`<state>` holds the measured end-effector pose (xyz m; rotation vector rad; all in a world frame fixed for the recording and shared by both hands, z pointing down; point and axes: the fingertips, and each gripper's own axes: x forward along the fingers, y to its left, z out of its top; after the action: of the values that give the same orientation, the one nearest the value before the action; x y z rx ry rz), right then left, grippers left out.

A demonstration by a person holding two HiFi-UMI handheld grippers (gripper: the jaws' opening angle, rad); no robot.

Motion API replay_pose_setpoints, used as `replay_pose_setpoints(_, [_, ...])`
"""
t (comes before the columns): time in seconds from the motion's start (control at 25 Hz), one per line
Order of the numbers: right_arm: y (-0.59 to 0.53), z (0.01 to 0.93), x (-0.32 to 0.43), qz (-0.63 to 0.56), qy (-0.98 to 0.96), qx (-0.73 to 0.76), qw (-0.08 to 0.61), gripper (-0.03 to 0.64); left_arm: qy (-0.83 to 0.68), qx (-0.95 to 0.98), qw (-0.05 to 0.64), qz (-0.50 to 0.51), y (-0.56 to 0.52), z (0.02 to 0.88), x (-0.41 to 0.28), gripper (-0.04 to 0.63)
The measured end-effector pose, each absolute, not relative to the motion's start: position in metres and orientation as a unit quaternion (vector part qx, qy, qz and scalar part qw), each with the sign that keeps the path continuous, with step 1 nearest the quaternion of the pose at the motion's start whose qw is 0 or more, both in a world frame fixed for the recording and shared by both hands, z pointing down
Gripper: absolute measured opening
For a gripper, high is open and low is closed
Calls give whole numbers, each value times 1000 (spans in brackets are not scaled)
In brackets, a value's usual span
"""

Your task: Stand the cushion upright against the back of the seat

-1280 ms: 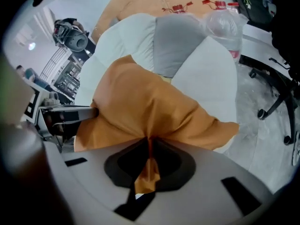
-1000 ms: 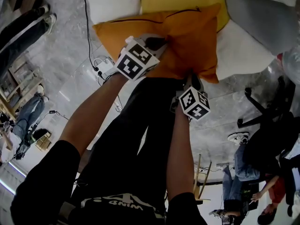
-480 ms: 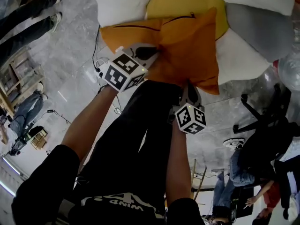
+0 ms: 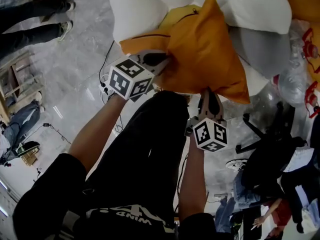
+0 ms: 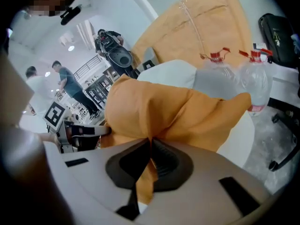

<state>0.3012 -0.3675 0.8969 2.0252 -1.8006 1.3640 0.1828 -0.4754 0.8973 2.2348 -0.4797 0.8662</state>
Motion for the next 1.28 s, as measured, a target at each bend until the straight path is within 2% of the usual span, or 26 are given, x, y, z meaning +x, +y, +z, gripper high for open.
replay_pose_setpoints(0.32, [-439,806,350,368,-636,677,32,31,-226,876,364,219,-527,829,215,14])
replay_pose_setpoints(0.6, [-527,763,394,294,-669,683,19,29,-256,885,364,138,-586,805,246,14])
replay_pose_setpoints(0.96, [-610,747,416,240,-698,674,10,26,-291,895,332,68,-647,798,263,14])
replay_pose_setpoints(1.28, [-632,774,413,219,-724,653,37,27,-315,882,344,59,-666,837,264,12])
